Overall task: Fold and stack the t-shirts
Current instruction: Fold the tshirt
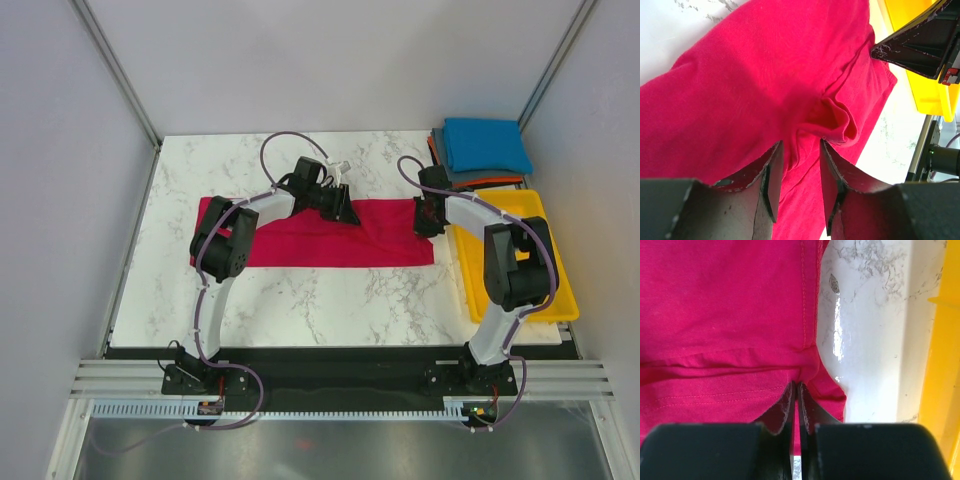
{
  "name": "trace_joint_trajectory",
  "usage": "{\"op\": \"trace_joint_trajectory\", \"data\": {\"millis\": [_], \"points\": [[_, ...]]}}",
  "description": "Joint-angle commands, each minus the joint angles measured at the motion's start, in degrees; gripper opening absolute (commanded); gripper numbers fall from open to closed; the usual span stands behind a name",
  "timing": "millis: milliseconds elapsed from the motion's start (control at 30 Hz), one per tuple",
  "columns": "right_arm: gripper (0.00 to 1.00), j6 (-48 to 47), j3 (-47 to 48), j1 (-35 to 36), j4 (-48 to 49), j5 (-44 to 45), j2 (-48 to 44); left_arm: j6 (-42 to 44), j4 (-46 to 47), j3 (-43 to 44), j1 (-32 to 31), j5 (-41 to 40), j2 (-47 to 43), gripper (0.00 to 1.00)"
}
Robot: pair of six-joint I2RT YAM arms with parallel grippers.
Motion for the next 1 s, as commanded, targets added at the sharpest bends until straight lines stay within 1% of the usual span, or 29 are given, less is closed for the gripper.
{"op": "trace_joint_trajectory", "data": {"millis": [0,100,133,200,233,367,633,967], "points": [[0.07,-0.2,1.0,-0.2,0.9,1.6,-3.4,3.7,-0.4,-0.5,-0.3,1.3,-3.5,0.43],[0.08,-0.2,1.2,-0.2,0.5,2.0,-3.9,4.3,-1.1,-0.3,-0.3,0.1,-3.9,0.43],[0.13,-0.2,1.3,-0.2,0.3,2.1,-4.2,4.4,-1.2,-0.3,-0.2,-0.1,-4.0,0.43],[0.18,-0.1,1.1,-0.2,0.3,2.0,-4.5,4.4,-1.7,0.1,-0.2,-0.1,-4.0,0.43],[0.22,-0.1,1.1,-0.2,0.3,2.0,-4.4,4.4,-1.7,0.1,-0.2,-0.2,-4.0,0.43],[0.27,-0.3,1.3,-0.3,0.1,1.8,-3.9,4.4,-2.0,0.0,-0.2,-0.3,-4.3,0.43],[0.28,-0.4,1.3,-0.2,0.5,1.4,-3.0,4.5,-2.4,-0.2,-0.2,-0.1,-4.8,0.43],[0.25,-0.6,1.3,-0.2,1.7,0.1,-1.3,4.0,-2.3,-0.4,-0.3,0.1,-5.2,0.43]]}}
